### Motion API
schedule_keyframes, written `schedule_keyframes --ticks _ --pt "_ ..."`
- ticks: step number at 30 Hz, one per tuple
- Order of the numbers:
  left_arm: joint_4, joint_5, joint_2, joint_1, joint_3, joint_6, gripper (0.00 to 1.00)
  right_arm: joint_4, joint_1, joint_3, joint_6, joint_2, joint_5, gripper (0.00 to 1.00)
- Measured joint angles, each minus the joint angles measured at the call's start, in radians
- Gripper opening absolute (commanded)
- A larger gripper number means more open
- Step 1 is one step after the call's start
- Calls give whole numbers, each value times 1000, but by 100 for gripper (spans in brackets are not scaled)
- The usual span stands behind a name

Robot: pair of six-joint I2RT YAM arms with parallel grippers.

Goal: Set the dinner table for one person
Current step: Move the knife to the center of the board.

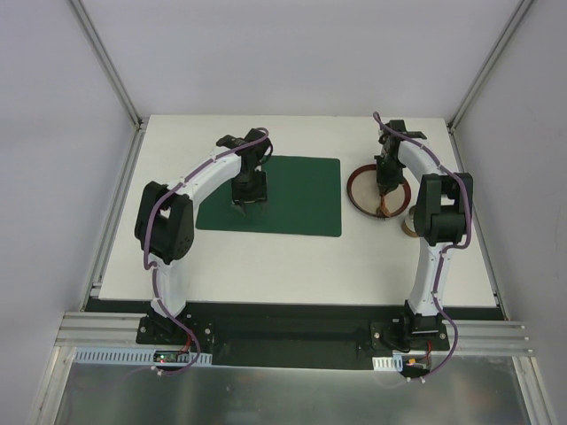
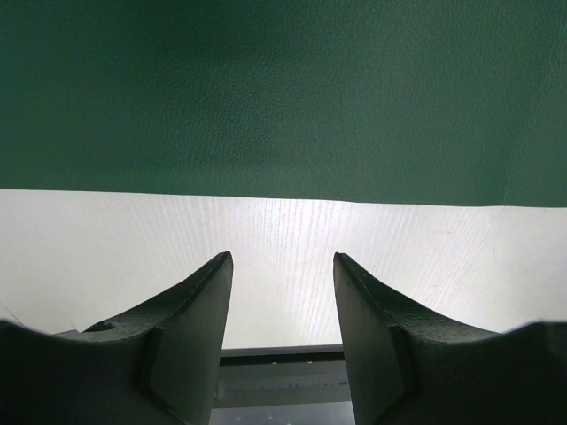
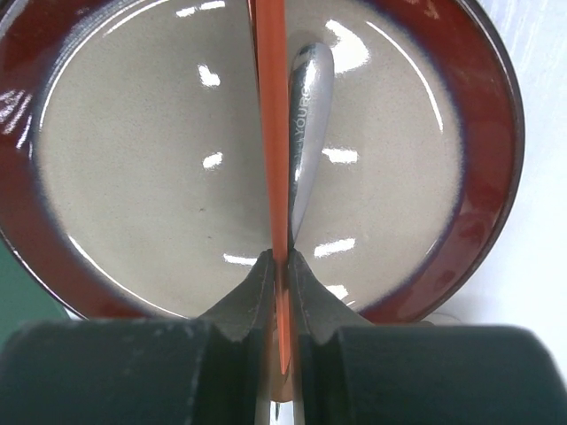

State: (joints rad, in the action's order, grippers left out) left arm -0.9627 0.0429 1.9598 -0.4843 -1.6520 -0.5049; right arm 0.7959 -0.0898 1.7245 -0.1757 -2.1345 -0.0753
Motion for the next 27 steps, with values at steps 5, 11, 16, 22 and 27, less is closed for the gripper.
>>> schedule_keyframes --ticks 5,11,16,22,27 --pt "0 0 -1 0 0 0 49 8 0 0 11 4 -14 1" --pt "0 0 -1 0 2 0 49 12 -13 -31 23 66 -45 1" --pt "0 0 -1 0 2 0 49 14 -38 -61 42 143 -64 1" --pt "-1 0 -1 0 14 0 49 12 -75 -132 67 198 -78 1" --pt "-1 0 -3 0 17 0 49 2 -93 -200 85 205 -83 1"
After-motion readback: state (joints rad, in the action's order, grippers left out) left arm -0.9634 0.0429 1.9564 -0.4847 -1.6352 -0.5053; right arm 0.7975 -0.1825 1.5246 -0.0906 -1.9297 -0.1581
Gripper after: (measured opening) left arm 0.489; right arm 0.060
